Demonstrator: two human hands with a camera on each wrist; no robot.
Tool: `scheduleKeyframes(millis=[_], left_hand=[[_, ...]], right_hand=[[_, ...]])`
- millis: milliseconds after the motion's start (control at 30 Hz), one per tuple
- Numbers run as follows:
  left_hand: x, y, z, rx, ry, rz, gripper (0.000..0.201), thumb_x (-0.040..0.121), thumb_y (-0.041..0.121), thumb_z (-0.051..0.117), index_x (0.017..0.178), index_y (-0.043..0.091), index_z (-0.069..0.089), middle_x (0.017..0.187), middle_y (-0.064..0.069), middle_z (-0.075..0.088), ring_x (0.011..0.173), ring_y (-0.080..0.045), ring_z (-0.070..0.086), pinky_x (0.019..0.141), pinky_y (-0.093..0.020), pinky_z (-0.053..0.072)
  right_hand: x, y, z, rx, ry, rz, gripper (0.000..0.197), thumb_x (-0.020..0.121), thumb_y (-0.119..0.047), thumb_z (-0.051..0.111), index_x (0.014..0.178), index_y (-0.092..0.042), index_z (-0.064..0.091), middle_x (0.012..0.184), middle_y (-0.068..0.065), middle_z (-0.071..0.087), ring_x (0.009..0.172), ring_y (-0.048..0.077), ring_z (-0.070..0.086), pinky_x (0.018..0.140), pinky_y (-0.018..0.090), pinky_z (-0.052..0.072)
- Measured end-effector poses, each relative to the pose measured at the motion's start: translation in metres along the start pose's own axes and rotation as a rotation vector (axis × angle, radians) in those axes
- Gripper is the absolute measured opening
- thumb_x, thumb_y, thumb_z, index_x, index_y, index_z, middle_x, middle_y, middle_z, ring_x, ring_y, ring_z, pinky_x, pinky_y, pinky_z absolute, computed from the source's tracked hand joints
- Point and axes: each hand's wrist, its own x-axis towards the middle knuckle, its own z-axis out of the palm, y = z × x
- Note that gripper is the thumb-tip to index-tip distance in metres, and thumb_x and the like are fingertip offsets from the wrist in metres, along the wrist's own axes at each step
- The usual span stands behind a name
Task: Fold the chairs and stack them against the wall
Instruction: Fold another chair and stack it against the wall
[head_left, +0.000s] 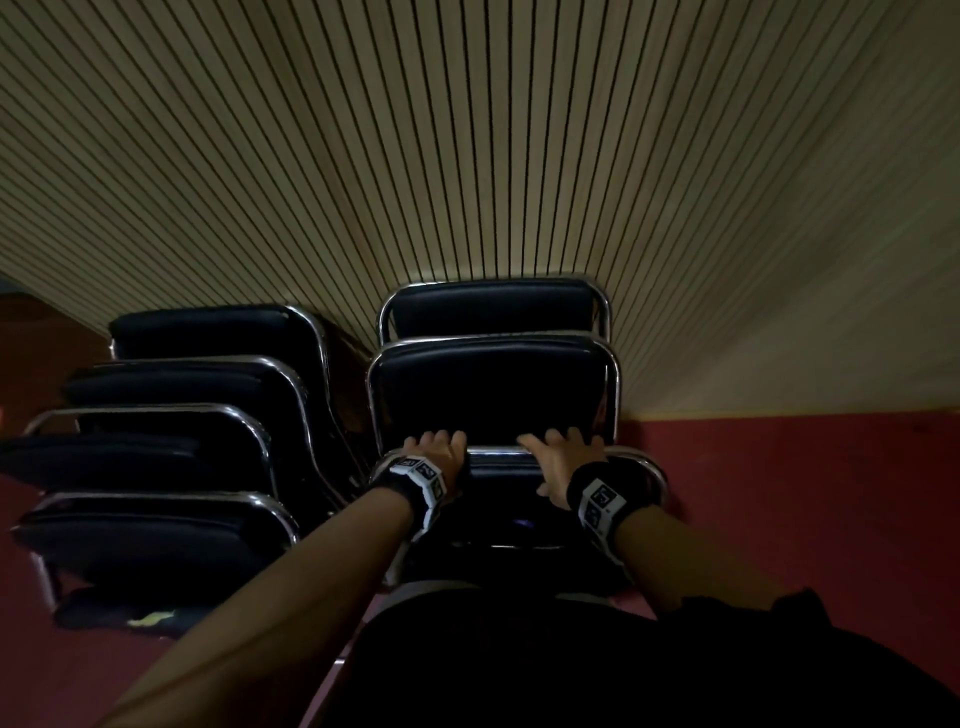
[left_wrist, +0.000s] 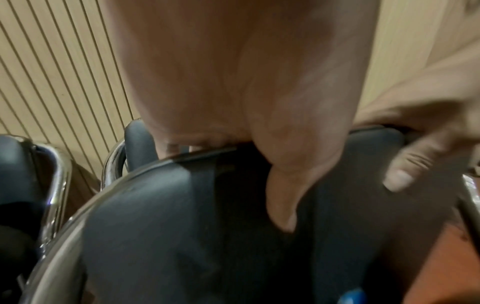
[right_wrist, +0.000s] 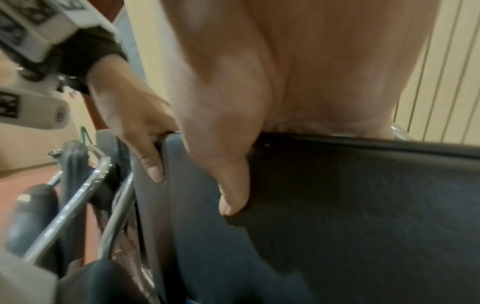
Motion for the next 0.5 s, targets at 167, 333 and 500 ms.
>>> scheduleKeyframes(millis=[167, 333, 500], left_hand=[[0.017, -0.014, 0.003, -0.004, 0.086, 0.01, 0.067, 0.086, 0.051, 0.06, 0.135, 0.012, 0.036, 0.128, -0.014, 0.046, 0.114, -0.036, 0.047, 0.088, -0.046, 0.043], [0.044, -0.024, -0.016, -0.041, 0.123, -0.033, 0.073, 0.09, 0.049, 0.056, 0.146, 0.011, 0.028, 0.137, -0.015, 0.042, 0.12, -0.035, 0.043, 0.1, -0.049, 0.038], [0.061, -0.033, -0.023, -0.062, 0.119, -0.022, 0.115, 0.081, 0.06, 0.067, 0.158, 0.009, -0.001, 0.152, -0.021, 0.023, 0.143, -0.041, 0.021, 0.118, -0.062, 0.01]], right_hand=[[0.027, -0.001, -0.023, -0.102, 0.011, 0.026, 0.086, 0.087, -0.038, 0.071, 0.154, -0.037, 0.017, 0.156, 0.013, 0.024, 0.143, 0.043, 0.022, 0.112, 0.068, 0.017], [0.05, 0.003, -0.044, -0.182, 0.172, 0.075, 0.098, 0.077, -0.059, 0.072, 0.154, -0.034, 0.016, 0.152, 0.011, 0.032, 0.139, 0.037, 0.032, 0.113, 0.07, 0.012], [0.067, 0.001, -0.048, -0.166, 0.212, 0.142, 0.119, 0.068, -0.084, 0.058, 0.157, -0.035, -0.004, 0.16, 0.009, 0.013, 0.147, 0.034, 0.015, 0.114, 0.068, 0.015]])
